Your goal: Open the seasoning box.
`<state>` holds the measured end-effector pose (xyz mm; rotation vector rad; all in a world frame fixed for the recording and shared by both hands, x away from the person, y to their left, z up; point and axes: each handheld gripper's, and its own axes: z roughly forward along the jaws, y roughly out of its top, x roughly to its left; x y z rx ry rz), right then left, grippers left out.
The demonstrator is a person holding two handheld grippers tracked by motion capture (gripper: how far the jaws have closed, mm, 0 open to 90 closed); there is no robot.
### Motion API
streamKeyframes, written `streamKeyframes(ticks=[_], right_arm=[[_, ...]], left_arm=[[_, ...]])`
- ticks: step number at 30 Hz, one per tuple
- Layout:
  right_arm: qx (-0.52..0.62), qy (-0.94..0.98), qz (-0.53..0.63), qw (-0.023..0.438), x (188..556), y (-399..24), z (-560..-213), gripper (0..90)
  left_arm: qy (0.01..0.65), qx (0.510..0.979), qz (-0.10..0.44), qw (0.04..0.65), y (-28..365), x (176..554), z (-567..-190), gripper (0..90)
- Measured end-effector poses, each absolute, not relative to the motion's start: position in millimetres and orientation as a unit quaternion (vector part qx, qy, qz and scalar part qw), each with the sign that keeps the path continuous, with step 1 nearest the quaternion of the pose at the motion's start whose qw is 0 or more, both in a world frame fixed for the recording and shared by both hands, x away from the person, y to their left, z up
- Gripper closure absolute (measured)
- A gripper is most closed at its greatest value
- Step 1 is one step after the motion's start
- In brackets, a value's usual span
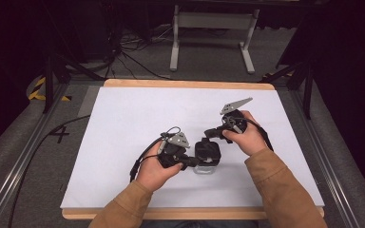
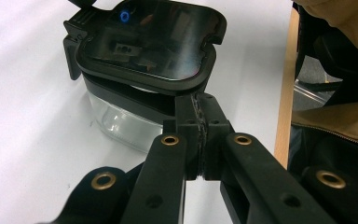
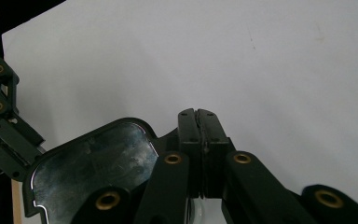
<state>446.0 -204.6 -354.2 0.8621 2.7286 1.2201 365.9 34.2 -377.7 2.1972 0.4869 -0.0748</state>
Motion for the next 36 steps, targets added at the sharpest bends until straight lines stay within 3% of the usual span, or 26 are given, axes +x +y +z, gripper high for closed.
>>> streamKeyframes(ticks=[13, 22, 36], right_arm=[[0.287, 0.843, 0.448, 0.079, 411, -249, -339, 90.0], [0.286, 0.835, 0.464, 0.074, 381, -284, -351, 90.0], [0.271, 0.844, 0.454, 0.084, 364, -284, -363, 90.0]], left_arm=[[0.186, 0.881, -0.023, 0.435, 34, 367, -373, 88.7], [0.186, 0.870, -0.018, 0.457, 38, 371, -366, 88.0], [0.199, 0.846, -0.006, 0.494, 39, 376, -360, 89.1]])
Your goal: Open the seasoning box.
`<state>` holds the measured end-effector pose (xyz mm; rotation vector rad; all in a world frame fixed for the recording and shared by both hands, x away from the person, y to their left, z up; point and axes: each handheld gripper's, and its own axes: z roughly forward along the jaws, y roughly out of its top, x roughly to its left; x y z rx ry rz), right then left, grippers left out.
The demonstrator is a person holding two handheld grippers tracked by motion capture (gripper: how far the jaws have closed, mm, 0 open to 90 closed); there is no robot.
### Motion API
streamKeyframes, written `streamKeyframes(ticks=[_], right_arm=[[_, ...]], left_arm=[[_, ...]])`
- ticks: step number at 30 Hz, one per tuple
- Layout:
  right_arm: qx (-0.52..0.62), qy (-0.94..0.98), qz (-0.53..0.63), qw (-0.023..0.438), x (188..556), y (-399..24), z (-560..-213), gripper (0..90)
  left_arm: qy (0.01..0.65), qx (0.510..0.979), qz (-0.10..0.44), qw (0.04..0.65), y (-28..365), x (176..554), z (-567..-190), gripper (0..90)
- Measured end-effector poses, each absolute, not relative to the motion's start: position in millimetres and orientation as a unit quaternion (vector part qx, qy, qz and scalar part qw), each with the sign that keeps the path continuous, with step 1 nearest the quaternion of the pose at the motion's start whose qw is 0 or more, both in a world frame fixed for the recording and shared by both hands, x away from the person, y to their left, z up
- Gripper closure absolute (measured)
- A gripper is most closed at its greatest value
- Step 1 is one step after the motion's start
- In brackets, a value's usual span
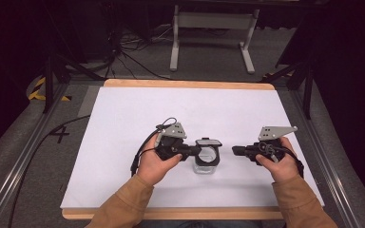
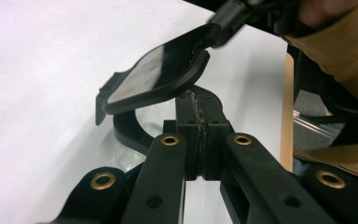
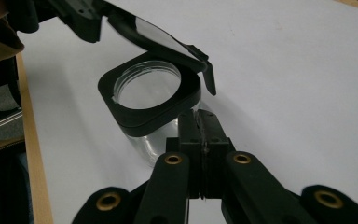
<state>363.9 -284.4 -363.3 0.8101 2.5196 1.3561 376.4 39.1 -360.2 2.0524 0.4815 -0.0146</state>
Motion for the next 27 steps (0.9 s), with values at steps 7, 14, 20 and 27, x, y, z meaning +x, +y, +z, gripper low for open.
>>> streamKeyframes(ticks=[7, 14, 20, 27], right_arm=[[0.238, 0.844, 0.473, 0.083, 352, -263, -364, 90.0], [0.219, 0.841, 0.489, 0.080, 343, -243, -366, 90.0], [0.228, 0.845, 0.477, 0.078, 344, -236, -376, 90.0], [0.234, 0.848, 0.468, 0.080, 343, -236, -379, 90.0]], left_arm=[[0.202, 0.842, 0.009, 0.501, 37, 379, -358, 88.5], [0.214, 0.829, 0.025, 0.516, 37, 382, -356, 87.9], [0.230, 0.819, 0.036, 0.524, 37, 385, -355, 87.1], [0.237, 0.807, 0.055, 0.539, 32, 386, -351, 87.4]])
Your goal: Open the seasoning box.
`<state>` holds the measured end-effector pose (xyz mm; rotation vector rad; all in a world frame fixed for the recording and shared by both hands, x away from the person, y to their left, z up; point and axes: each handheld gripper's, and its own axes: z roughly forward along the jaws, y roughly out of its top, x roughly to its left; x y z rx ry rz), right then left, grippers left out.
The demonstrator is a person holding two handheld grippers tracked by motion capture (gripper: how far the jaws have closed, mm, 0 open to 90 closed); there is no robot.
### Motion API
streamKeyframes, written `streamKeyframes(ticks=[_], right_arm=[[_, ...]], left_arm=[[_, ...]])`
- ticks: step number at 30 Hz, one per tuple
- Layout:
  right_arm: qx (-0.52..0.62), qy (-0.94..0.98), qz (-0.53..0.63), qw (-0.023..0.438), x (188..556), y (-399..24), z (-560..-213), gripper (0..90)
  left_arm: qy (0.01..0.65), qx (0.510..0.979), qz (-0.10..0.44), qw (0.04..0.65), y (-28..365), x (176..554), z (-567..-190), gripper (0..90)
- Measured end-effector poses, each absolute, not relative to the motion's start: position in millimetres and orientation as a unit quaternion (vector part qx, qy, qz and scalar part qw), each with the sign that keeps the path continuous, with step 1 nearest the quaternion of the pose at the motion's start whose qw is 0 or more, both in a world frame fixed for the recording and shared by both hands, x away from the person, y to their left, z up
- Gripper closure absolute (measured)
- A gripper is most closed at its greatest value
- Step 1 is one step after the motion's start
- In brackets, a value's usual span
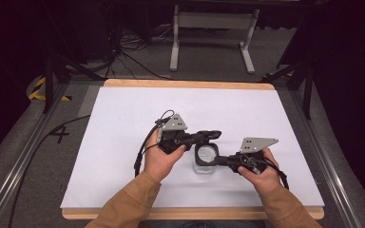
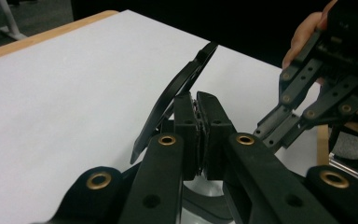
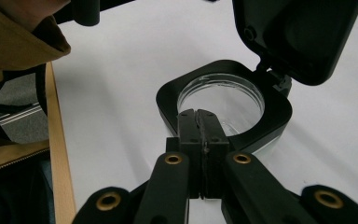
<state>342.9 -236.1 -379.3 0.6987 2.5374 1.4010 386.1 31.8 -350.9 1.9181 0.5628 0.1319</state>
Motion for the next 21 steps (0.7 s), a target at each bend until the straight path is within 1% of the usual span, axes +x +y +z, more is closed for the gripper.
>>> streamKeyframes(ticks=[7, 12, 21], right_arm=[[0.238, 0.849, 0.464, 0.087, 340, -235, -381, 90.0], [0.242, 0.848, 0.462, 0.089, 340, -235, -381, 90.0], [0.246, 0.846, 0.463, 0.097, 337, -234, -381, 90.0]], left_arm=[[0.242, 0.801, 0.074, 0.543, 30, 390, -347, 87.3], [0.252, 0.789, 0.080, 0.555, 30, 394, -347, 87.6], [0.261, 0.785, 0.084, 0.556, 29, 401, -350, 88.2]])
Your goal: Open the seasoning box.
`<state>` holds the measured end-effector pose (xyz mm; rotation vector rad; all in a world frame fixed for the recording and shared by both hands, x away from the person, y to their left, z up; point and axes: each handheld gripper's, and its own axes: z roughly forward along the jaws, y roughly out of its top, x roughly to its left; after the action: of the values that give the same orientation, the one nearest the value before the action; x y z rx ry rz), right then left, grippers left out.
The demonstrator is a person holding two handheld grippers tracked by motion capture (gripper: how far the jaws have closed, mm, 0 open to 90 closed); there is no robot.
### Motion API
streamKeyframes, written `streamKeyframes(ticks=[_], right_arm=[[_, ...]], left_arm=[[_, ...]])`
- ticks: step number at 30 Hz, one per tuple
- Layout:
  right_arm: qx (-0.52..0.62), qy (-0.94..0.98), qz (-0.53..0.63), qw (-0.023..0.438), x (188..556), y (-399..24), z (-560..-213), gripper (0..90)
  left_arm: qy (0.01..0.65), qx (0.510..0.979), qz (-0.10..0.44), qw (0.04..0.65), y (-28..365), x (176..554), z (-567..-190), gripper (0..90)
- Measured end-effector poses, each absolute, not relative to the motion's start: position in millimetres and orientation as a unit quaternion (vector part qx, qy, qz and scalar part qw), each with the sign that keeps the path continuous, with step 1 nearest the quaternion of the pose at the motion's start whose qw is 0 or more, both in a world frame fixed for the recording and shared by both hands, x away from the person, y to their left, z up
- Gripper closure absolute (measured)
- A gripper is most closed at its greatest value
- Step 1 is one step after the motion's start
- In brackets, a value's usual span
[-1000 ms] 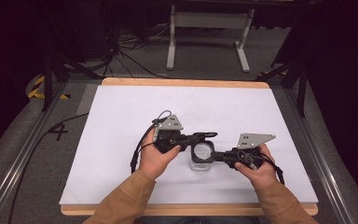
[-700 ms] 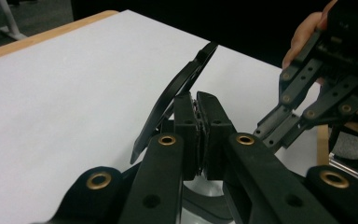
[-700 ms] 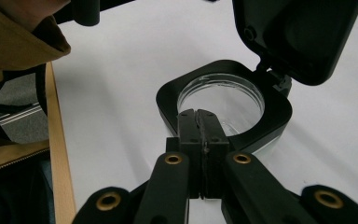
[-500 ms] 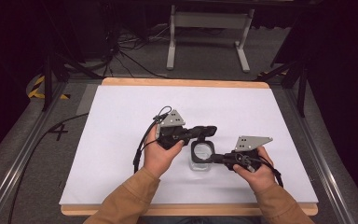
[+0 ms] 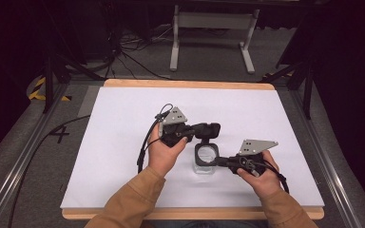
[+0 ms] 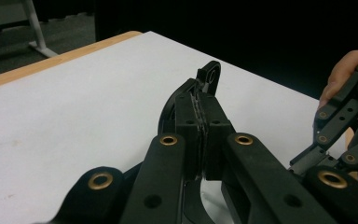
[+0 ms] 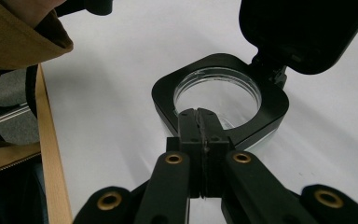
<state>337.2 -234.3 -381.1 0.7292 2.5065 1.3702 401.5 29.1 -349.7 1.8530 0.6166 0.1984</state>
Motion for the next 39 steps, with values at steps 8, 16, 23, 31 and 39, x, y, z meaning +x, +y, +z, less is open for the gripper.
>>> streamKeyframes(ticks=[8, 16, 23, 31, 39], right_arm=[[0.247, 0.845, 0.464, 0.100, 336, -235, -382, 90.0], [0.247, 0.845, 0.464, 0.101, 336, -234, -382, 90.0], [0.247, 0.844, 0.465, 0.101, 336, -234, -382, 90.0], [0.246, 0.845, 0.464, 0.100, 337, -234, -382, 90.0], [0.243, 0.848, 0.463, 0.090, 339, -235, -379, 90.0]], left_arm=[[0.266, 0.786, 0.090, 0.550, 29, 408, -353, 89.0], [0.274, 0.783, 0.092, 0.551, 29, 411, -356, 89.3], [0.272, 0.785, 0.097, 0.548, 25, 413, -359, 89.6], [0.271, 0.785, 0.094, 0.549, 28, 408, -355, 86.8], [0.248, 0.790, 0.079, 0.555, 47, 389, -336, 78.3]])
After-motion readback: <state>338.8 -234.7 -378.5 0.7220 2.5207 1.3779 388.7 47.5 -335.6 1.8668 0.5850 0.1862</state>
